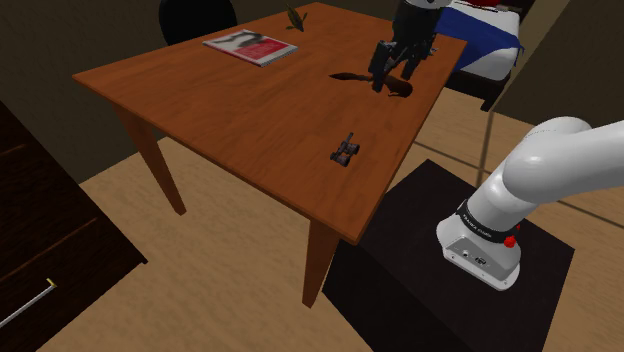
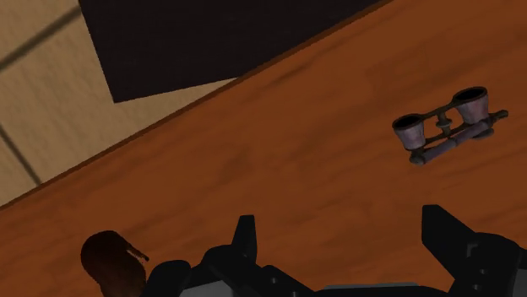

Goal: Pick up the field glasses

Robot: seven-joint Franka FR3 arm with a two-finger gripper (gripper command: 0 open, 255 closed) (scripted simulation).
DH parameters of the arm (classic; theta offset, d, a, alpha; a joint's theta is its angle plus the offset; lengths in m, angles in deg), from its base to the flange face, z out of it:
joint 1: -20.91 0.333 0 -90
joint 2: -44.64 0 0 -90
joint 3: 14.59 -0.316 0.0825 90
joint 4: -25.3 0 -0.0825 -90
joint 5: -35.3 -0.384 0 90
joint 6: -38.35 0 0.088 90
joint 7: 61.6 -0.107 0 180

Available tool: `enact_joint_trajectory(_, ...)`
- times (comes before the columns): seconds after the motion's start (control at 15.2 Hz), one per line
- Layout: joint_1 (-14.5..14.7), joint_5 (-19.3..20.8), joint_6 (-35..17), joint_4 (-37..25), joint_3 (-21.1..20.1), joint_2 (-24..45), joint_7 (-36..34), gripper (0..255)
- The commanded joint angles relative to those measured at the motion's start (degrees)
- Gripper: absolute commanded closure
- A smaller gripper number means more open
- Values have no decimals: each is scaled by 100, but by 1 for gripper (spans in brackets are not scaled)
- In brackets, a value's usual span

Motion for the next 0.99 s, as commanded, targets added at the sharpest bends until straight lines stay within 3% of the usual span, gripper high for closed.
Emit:
enact_joint_trajectory(0.0, -39, -157, -243, 161, -335, 120, -546, 0)
enact_joint_trajectory(0.53, -437, -527, -1215, 174, -1800, 1246, -2718, 0)
enact_joint_trajectory(0.92, -512, -537, -1715, 410, -2050, 1529, -2933, 0)
